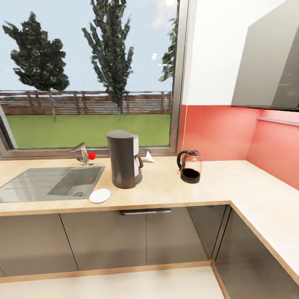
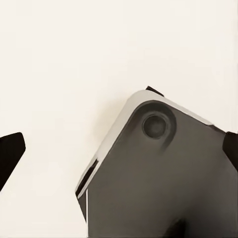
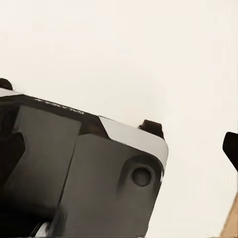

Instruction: Set up a coffee station on the kitchen countertop: keep the coffee maker on the countertop, move the bottle of coffee from the kitchen shelf to the counter next to the coffee maker, place a paper coffee filter on top of the coffee maker, put the saucer next to the coffee maker with the coffee cup on the saucer, and place the electric kettle next to the coffee maker.

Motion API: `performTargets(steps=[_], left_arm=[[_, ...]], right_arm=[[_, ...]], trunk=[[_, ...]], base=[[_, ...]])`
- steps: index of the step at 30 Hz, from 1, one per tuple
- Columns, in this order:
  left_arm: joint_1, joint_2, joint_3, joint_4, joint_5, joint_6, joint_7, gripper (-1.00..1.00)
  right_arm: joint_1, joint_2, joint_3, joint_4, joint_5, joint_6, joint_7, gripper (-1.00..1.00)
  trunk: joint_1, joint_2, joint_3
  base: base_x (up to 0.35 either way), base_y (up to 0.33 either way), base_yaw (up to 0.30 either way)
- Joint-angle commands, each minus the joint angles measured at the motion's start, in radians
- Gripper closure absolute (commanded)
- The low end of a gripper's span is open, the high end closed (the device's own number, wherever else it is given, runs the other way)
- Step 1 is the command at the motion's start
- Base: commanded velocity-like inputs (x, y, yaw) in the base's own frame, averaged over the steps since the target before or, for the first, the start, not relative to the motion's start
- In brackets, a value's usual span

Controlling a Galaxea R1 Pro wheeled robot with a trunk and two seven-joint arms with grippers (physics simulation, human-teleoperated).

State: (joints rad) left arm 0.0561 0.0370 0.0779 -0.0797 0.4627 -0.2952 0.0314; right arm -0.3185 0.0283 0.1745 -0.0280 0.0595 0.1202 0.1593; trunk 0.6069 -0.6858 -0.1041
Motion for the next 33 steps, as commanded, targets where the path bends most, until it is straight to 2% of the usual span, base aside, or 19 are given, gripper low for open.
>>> performTargets(steps=[1,5,7,8,10,12,19,23,26,28,31,32,33], left_arm=[[0.001,0.0,0.007,-0.001,-0.008,-0.007,0.006,-1.0],[0.001,0.0,0.007,0.002,-0.007,-0.025,0.031,-1.0],[0.001,0.0,0.007,0.004,-0.007,-0.031,0.04,-1.0],[0.001,0.001,0.007,0.004,-0.007,-0.032,0.042,-1.0],[0.001,0.002,0.006,0.005,-0.006,-0.035,0.044,-1.0],[0.001,0.006,0.006,0.006,-0.005,-0.037,0.045,-1.0],[0.001,0.014,0.008,0.009,-0.003,-0.04,0.046,-1.0],[0.001,0.014,0.008,0.009,-0.003,-0.039,0.047,-1.0],[0.001,0.014,0.007,0.009,-0.003,-0.037,0.047,-1.0],[0.001,0.014,0.007,0.009,-0.003,-0.035,0.047,-1.0],[0.001,0.014,0.007,0.009,-0.003,-0.034,0.047,-1.0],[0.001,0.014,0.008,0.013,-0.001,-0.034,0.047,-1.0],[0.001,0.015,0.008,0.017,-0.001,-0.035,0.047,-1.0]], right_arm=[[0.0,0.006,0.005,-0.023,0.009,0.015,0.009,-1.0],[0.0,0.027,0.008,-0.148,0.016,0.096,0.025,-1.0],[-0.001,0.036,0.009,-0.285,0.018,0.187,0.027,-1.0],[-0.001,0.039,0.009,-0.324,0.019,0.209,0.026,-1.0],[-0.001,0.05,0.009,-0.481,0.02,0.286,0.023,-1.0],[-0.001,0.053,0.009,-0.554,0.021,0.318,0.02,-1.0],[0.0,0.061,0.01,-0.902,0.019,0.495,0.015,-1.0],[0.0,0.071,0.01,-1.039,0.017,0.572,0.013,-1.0],[0.0,0.118,0.008,-1.21,0.019,0.685,0.0,-1.0],[-0.002,0.146,0.008,-1.292,0.021,0.713,-0.022,-1.0],[-0.004,0.146,0.011,-1.402,0.035,0.748,-0.051,-1.0],[-0.005,0.146,0.012,-1.46,0.049,0.749,-0.051,-1.0],[-0.005,0.146,0.012,-1.471,0.054,0.737,-0.047,-1.0]], trunk=[[0.0,-0.001,-0.001],[0.0,-0.001,-0.001],[0.0,-0.001,-0.001],[0.0,-0.001,-0.001],[0.0,-0.001,-0.001],[0.0,-0.001,-0.001],[0.0,-0.001,-0.001],[0.0,-0.001,-0.001],[0.0,-0.001,-0.001],[0.0,-0.001,-0.001],[0.0,-0.001,-0.001],[0.0,-0.001,-0.001],[0.0,-0.001,-0.001]], base=[[0.0,-0.038,0.0],[0.0,-0.019,0.0],[0.0,-0.007,0.0],[0.0,-0.004,0.0],[0.0,-0.002,0.0],[0.0,-0.001,0.0],[0.0,0.0,0.0],[0.0,0.0,0.0],[0.0,0.0,0.0],[0.0,0.0,0.0],[0.0,0.0,0.0],[0.0,0.0,0.0],[0.0,0.0,0.0]])
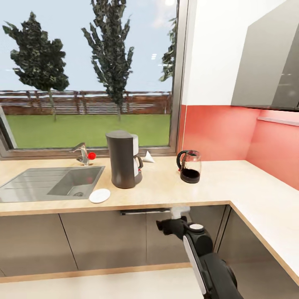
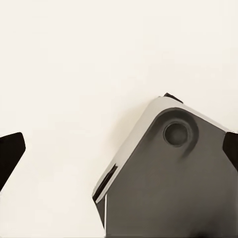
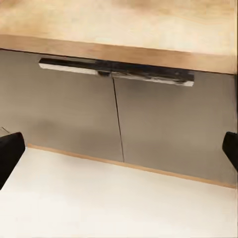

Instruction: Set up a coffee station on the kitchen countertop: keep the coffee maker on the countertop, move the bottle of coffee from the kitchen shelf to the counter next to the coffee maker, place a paper coffee filter on top of the coffee maker, put the saucer next to the coffee maker with the coffee cup on the saucer, and place the electric kettle next to the coffee maker.

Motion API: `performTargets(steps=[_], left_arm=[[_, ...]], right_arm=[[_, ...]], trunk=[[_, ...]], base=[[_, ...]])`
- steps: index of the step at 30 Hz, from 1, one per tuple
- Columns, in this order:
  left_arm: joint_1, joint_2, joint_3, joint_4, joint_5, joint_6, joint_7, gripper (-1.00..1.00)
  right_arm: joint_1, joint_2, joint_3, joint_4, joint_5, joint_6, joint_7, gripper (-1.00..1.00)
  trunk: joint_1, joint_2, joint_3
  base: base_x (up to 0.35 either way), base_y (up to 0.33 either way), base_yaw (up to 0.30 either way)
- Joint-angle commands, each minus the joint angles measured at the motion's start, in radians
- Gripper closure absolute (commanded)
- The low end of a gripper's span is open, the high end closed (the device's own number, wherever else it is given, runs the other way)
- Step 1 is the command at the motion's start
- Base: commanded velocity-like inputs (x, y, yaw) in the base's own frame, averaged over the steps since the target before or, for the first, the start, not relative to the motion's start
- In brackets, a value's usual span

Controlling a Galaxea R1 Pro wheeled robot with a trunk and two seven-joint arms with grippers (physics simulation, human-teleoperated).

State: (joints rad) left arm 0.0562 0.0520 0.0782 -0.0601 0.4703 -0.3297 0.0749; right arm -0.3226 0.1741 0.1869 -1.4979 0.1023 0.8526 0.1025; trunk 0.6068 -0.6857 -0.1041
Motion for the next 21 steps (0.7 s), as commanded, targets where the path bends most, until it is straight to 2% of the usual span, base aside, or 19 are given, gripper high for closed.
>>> performTargets(steps=[1,2,4,8,11,13,14,15,16,17,18,20,21], left_arm=[[0.001,0.0,0.008,0.0,-0.009,0.0,0.003,-1.0],[0.001,-0.001,0.008,0.007,-0.009,-0.001,0.003,-1.0],[0.001,-0.002,0.009,0.01,-0.007,-0.002,0.003,-1.0],[0.001,-0.003,0.009,0.011,-0.004,-0.001,0.003,-1.0],[0.001,-0.002,0.009,0.011,-0.003,0.0,0.003,-1.0],[0.001,-0.002,0.009,0.011,-0.003,0.001,0.002,-1.0],[0.001,-0.002,0.009,0.011,-0.004,0.002,0.001,-1.0],[0.001,-0.001,0.009,0.011,-0.005,0.002,0.0,-1.0],[0.001,-0.001,0.008,0.011,-0.006,0.001,0.0,-1.0],[0.001,-0.001,0.008,0.014,-0.006,0.0,-0.001,-1.0],[0.001,0.0,0.009,0.019,-0.006,-0.002,-0.001,-1.0],[0.001,0.0,0.009,0.023,-0.007,-0.004,-0.002,-1.0],[0.001,0.0,0.009,0.024,-0.008,-0.004,-0.002,-1.0]], right_arm=[[-0.001,0.0,-0.001,-0.006,0.013,-0.005,0.012,-1.0],[-0.002,0.0,-0.002,-0.029,0.02,-0.057,0.016,-1.0],[-0.026,0.0,-0.003,-0.043,0.028,-0.087,0.018,-1.0],[-0.1,0.0,-0.003,-0.044,0.053,-0.086,0.016,-1.0],[-0.191,0.0,-0.004,-0.04,0.073,-0.053,0.008,-1.0],[-0.274,0.0,-0.005,-0.033,0.073,-0.009,0.004,-1.0],[-0.297,0.0,-0.005,-0.028,0.073,0.001,0.003,-1.0],[-0.364,0.0,-0.008,-0.006,0.07,0.026,0.002,-1.0],[-0.384,0.0,-0.008,0.001,0.07,0.032,0.002,-1.0],[-0.433,0.0,-0.011,0.02,0.069,0.044,0.001,-1.0],[-0.473,0.0,-0.018,0.031,0.068,0.05,0.0,-1.0],[-0.533,0.0,-0.061,0.041,0.067,0.078,-0.001,-1.0],[-0.544,0.0,-0.066,0.042,0.067,0.085,-0.001,-1.0]], trunk=[[0.0,-0.001,-0.001],[0.0,-0.001,-0.002],[0.0,-0.001,-0.002],[0.0,-0.001,-0.007],[0.0,-0.001,-0.011],[0.0,-0.001,-0.012],[0.0,-0.001,-0.012],[0.0,-0.001,-0.012],[0.0,-0.001,-0.012],[0.0,-0.001,-0.012],[0.0,-0.001,-0.012],[0.0,-0.001,-0.012],[0.0,-0.001,-0.012]], base=[[0.0,0.0,0.0],[0.0,0.0,0.065],[0.0,0.0,0.137],[0.0,0.0,0.181],[0.0,0.0,0.161],[0.0,0.0,0.063],[0.0,0.0,0.0],[0.0,0.0,0.0],[0.0,0.0,0.0],[0.0,0.0,0.0],[0.0,0.0,0.0],[0.0,0.0,0.0],[0.0,0.0,0.0]])
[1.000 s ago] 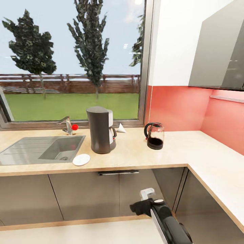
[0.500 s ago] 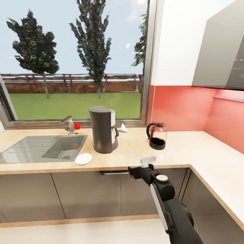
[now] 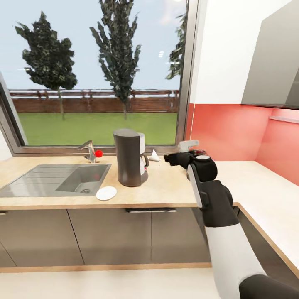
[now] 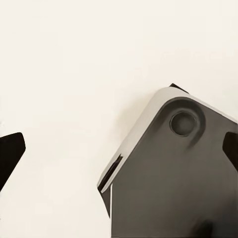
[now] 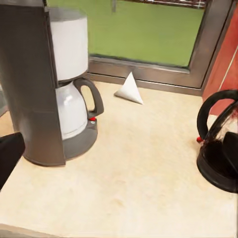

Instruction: Set up a coffee station on the kitchen countertop: keep the coffee maker on the countertop, move the bottle of coffee from the kitchen shelf to the counter next to the coffee maker, place a paper coffee filter on top of the coffee maker, put the saucer next to the coffee maker with the coffee cup on the saucer, and place the electric kettle next to the coffee maker.

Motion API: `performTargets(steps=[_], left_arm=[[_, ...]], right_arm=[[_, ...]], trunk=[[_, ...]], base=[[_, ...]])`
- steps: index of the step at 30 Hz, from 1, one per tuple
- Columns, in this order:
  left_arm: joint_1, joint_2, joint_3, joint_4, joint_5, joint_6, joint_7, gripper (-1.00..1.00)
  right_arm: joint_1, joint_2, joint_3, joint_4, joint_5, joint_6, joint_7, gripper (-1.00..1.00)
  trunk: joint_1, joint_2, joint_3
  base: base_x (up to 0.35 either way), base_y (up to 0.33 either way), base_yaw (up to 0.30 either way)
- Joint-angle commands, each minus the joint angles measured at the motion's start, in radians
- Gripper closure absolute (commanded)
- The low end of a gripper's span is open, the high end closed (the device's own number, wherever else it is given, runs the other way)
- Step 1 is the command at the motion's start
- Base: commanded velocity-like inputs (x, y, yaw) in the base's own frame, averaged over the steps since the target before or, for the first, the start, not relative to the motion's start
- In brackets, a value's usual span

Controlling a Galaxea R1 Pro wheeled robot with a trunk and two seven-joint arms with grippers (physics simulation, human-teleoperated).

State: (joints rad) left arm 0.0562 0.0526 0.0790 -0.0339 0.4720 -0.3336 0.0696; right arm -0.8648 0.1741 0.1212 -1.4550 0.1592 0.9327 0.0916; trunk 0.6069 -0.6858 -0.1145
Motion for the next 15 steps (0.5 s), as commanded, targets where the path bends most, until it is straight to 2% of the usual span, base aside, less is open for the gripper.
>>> performTargets(steps=[1,5,7,11,15], left_arm=[[0.001,0.0,0.007,-0.002,-0.01,0.0,0.003,-1.0],[0.001,0.0,0.007,-0.002,-0.015,-0.001,0.001,-1.0],[0.001,0.0,0.007,-0.002,-0.015,-0.002,0.0,-1.0],[0.001,0.0,0.008,-0.004,-0.017,-0.003,-0.002,-1.0],[0.001,0.0,0.012,-0.004,-0.016,0.0,-0.001,-1.0]], right_arm=[[-0.026,0.0,-0.008,0.007,0.01,0.018,0.009,-1.0],[-0.163,0.0,-0.018,0.113,0.013,0.035,-0.017,-1.0],[-0.186,0.0,-0.02,0.143,0.008,0.028,-0.024,-1.0],[-0.248,0.0,-0.021,0.254,-0.015,-0.052,-0.045,-1.0],[-0.36,0.0,-0.026,0.425,-0.025,-0.077,-0.106,-1.0]], trunk=[[0.0,-0.001,-0.002],[0.0,-0.001,-0.005],[0.0,-0.001,-0.008],[0.0,-0.001,-0.015],[0.0,-0.001,-0.021]], base=[[0.0,0.0,0.0],[0.0,0.0,0.0],[0.0,0.0,0.0],[0.0,0.0,0.0],[0.0,0.0,0.0]])
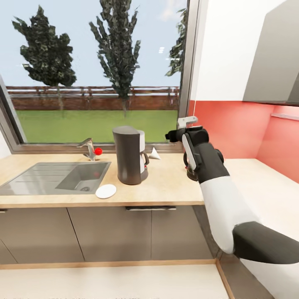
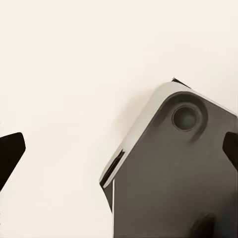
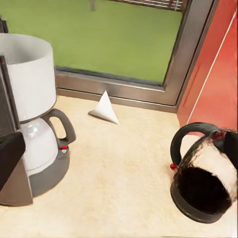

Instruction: Set up a coffee station on the kitchen countertop: keep the coffee maker on the countertop, move the bottle of coffee from the kitchen shelf to the counter next to the coffee maker, place a paper coffee filter on top of the coffee maker, put the saucer next to the coffee maker with the coffee cup on the saucer, and place the electric kettle next to the coffee maker.

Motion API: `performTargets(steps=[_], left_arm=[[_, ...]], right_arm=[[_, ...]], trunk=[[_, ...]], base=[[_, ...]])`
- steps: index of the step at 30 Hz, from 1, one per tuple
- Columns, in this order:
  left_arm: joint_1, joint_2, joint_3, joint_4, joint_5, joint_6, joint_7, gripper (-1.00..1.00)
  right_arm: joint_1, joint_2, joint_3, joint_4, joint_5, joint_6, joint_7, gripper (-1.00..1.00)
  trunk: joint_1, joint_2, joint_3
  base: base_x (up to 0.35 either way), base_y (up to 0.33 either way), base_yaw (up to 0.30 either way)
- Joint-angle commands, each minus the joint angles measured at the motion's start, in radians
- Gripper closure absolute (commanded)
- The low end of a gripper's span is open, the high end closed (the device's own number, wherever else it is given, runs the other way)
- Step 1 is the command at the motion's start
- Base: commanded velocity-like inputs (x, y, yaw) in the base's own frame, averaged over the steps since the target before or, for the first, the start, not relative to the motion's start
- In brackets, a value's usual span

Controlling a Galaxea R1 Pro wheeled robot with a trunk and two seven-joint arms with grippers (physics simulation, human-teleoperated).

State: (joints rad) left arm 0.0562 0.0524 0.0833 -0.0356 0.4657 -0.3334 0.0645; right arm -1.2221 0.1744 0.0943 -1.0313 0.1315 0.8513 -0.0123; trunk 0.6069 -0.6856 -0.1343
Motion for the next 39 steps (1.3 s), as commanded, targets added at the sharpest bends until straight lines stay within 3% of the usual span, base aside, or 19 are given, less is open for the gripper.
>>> performTargets(steps=[1,2,5,13,17,21,23,26,30,36,39], left_arm=[[0.001,0.0,0.008,-0.003,-0.01,0.001,0.004,-1.0],[0.001,-0.001,0.011,-0.005,-0.01,0.004,0.004,-1.0],[0.001,-0.005,0.013,-0.022,-0.009,0.003,0.004,-1.0],[0.001,-0.012,0.014,-0.08,-0.006,0.009,0.004,-1.0],[0.001,-0.017,0.012,-0.083,-0.008,0.001,-0.01,-1.0],[0.001,-0.023,0.009,-0.085,-0.009,-0.003,-0.033,-1.0],[0.001,-0.026,0.009,-0.087,-0.01,-0.006,-0.043,-1.0],[0.001,-0.03,0.009,-0.085,-0.01,-0.022,-0.048,-1.0],[0.001,-0.034,0.01,-0.078,-0.01,-0.038,-0.05,-1.0],[0.001,-0.041,0.011,-0.072,-0.01,-0.043,-0.051,-1.0],[0.001,-0.053,0.009,-0.072,-0.012,-0.044,-0.051,-1.0]], right_arm=[[-0.021,0.0,-0.001,0.029,0.0,0.003,-0.012,-1.0],[-0.078,0.0,-0.012,0.116,-0.014,0.002,-0.043,-1.0],[-0.121,0.0,-0.018,0.177,-0.028,0.025,-0.09,-1.0],[-0.147,0.0,-0.018,0.203,-0.018,0.053,-0.17,-1.0],[-0.16,0.0,-0.01,0.153,-0.003,0.067,-0.167,-1.0],[-0.162,0.0,-0.005,0.046,0.001,0.147,-0.164,-1.0],[-0.163,0.0,0.027,0.002,0.002,0.195,-0.168,-1.0],[-0.163,0.0,0.07,-0.018,0.0,0.196,-0.174,-1.0],[-0.163,0.0,0.089,-0.021,-0.004,0.196,-0.176,-1.0],[-0.164,0.0,0.076,0.012,-0.015,0.196,-0.164,-1.0],[-0.163,0.0,0.026,0.02,-0.018,0.196,-0.161,-1.0]], trunk=[[0.0,-0.001,-0.003],[0.0,-0.001,-0.005],[0.0,-0.001,-0.01],[0.0,-0.001,-0.023],[0.0,-0.001,-0.03],[0.0,-0.001,-0.036],[0.0,-0.001,-0.04],[0.0,-0.001,-0.045],[0.0,-0.001,-0.051],[0.0,-0.001,-0.061],[0.0,-0.001,-0.066]], base=[[0.0,0.0,0.0],[0.0,0.0,0.0],[0.0,0.0,0.0],[0.0,0.0,0.022],[0.0,0.0,0.032],[0.0,0.0,0.007],[0.0,0.0,0.002],[0.0,0.0,0.0],[0.0,0.0,0.0],[0.0,0.0,0.0],[0.0,0.0,0.0]])
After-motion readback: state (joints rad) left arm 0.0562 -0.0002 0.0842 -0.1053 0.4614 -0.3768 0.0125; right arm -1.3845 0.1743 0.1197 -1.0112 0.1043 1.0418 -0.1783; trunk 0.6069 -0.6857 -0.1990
